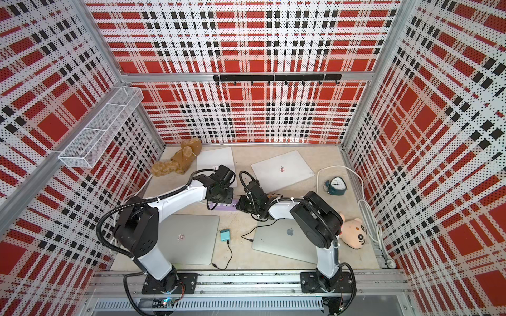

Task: Unplug the laptop charger
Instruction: Remove the plug from the socket.

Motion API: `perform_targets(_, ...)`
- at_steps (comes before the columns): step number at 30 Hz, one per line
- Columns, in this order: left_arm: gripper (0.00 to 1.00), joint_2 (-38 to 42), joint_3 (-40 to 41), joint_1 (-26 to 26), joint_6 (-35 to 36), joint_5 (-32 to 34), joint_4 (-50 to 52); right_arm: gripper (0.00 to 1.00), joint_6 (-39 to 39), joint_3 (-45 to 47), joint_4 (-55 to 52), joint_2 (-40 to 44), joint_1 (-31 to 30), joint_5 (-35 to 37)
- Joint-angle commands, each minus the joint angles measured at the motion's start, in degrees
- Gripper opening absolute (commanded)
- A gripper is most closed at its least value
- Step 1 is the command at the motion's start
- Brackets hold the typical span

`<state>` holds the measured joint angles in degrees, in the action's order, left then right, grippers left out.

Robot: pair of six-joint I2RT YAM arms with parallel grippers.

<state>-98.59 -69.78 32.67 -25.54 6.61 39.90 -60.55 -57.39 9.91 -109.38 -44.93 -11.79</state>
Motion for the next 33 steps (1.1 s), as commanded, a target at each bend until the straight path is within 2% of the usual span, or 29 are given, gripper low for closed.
perform_targets(1,0.14,2.9,-1.2,-0.3,1.6,-6.8,-3.6,0.0,1.2,3.3,-14.6,-4.8,-0.1,3.7)
perform_targets(7,0.14,4.3,-2.5,-2.4,2.1,-9.4,-3.0,0.0,2.9,1.3,-17.8,-2.6,-1.3,4.1)
perform_targets(11,0.14,4.7,-3.2,-3.1,2.4,-8.8,-2.9,0.0,3.1,1.2,-17.4,-2.6,-2.0,3.0)
perform_targets(15,0.15,4.1,-3.5,-4.3,2.9,-8.5,-2.7,0.0,3.1,0.9,-16.7,0.9,-2.4,3.2)
perform_targets(22,0.15,2.1,-4.8,-6.1,4.2,-7.8,-2.6,0.0,3.8,-1.4,-17.1,5.9,-2.4,1.5)
perform_targets(24,0.15,1.6,-5.3,-6.3,6.5,-7.8,-2.9,0.0,3.9,-2.0,-16.9,6.8,-2.3,1.0)
perform_targets(30,0.15,-2.2,-6.1,-6.6,8.2,-10.9,-4.2,0.0,4.3,-3.1,-16.6,8.9,-2.4,-0.8)
perform_targets(33,0.15,-4.1,-6.1,-6.4,8.2,-11.7,-5.3,0.0,4.4,-2.5,-17.5,11.4,-2.4,0.9)
